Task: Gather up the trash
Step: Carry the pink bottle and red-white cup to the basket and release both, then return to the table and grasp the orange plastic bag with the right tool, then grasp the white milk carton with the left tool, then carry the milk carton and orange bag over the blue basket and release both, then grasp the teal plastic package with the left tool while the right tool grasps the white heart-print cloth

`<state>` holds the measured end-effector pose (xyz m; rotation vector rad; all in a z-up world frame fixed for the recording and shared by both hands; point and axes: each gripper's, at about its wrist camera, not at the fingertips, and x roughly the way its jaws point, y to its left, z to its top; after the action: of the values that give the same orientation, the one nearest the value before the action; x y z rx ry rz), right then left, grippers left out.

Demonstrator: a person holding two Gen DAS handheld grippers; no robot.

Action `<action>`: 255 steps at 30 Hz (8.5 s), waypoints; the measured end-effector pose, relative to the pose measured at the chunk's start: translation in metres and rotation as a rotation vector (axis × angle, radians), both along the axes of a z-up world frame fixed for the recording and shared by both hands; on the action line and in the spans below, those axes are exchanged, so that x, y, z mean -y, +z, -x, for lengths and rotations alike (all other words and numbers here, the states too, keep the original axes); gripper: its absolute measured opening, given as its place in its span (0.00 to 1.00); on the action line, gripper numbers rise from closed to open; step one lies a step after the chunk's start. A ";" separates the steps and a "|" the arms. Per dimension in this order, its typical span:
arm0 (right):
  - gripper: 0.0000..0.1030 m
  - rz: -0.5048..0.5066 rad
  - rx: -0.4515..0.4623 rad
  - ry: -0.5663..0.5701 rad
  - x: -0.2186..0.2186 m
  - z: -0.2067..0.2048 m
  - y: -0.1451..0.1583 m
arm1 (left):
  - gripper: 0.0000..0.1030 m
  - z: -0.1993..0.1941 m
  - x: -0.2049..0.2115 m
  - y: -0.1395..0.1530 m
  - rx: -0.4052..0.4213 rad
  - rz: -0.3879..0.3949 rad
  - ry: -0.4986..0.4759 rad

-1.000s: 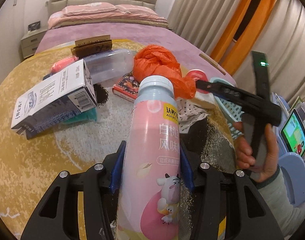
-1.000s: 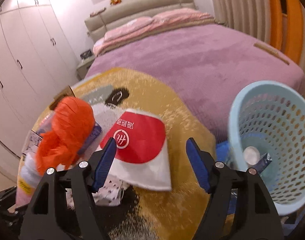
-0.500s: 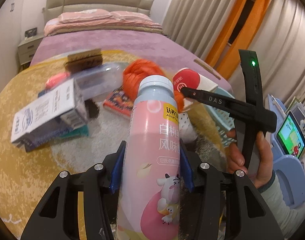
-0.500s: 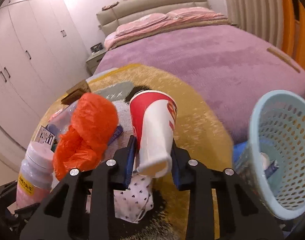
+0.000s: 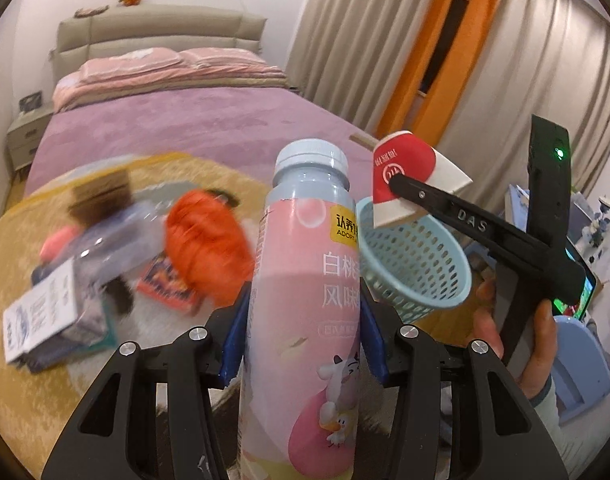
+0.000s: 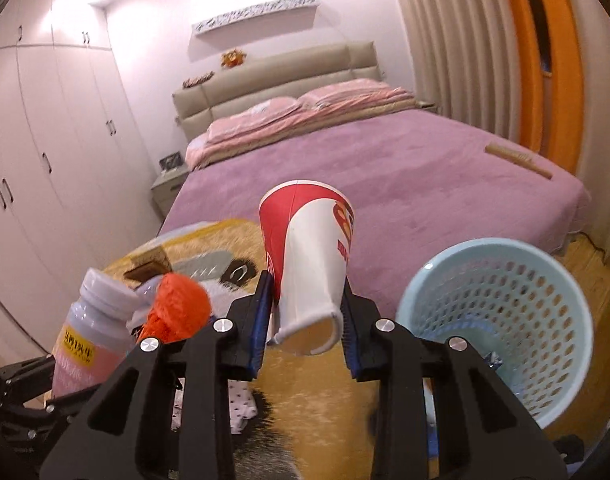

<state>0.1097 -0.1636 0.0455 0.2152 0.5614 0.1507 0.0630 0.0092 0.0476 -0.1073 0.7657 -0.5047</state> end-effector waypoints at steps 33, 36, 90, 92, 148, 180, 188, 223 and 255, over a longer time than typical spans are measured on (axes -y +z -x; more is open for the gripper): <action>0.28 -0.115 -0.295 -0.400 0.201 -0.004 -0.115 | 0.45 -0.095 0.232 -0.063 -0.126 -0.065 -0.292; 0.30 -0.124 -0.317 -0.402 0.204 -0.005 -0.121 | 0.45 -0.097 0.238 -0.069 -0.137 -0.066 -0.294; 0.72 0.060 -0.208 0.239 -0.147 -0.047 -0.048 | 0.80 -0.050 -0.202 -0.040 -0.077 -0.007 0.337; 0.72 0.064 -0.217 0.249 -0.148 -0.050 -0.052 | 0.79 -0.044 -0.199 -0.044 -0.092 -0.009 0.304; 0.22 0.051 -0.109 0.261 -0.116 0.008 -0.028 | 0.91 0.018 -0.146 -0.052 -0.103 -0.019 0.106; 0.22 -0.027 -0.058 0.102 -0.012 0.015 -0.010 | 0.49 -0.012 -0.027 -0.018 -0.014 -0.094 -0.015; 0.22 -0.059 -0.055 -0.019 0.043 0.012 -0.009 | 0.49 -0.047 0.033 -0.006 0.004 -0.064 -0.074; 0.59 -0.179 -0.270 -0.428 0.199 -0.002 -0.083 | 0.71 -0.104 0.197 -0.048 -0.091 0.015 -0.250; 0.67 0.032 -0.166 0.206 -0.083 0.021 -0.041 | 0.71 -0.022 -0.123 -0.033 -0.029 -0.087 0.365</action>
<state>0.0890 -0.0802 0.0048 0.1385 0.7505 0.3259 0.0852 0.1324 0.0145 -0.1700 0.7739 -0.1235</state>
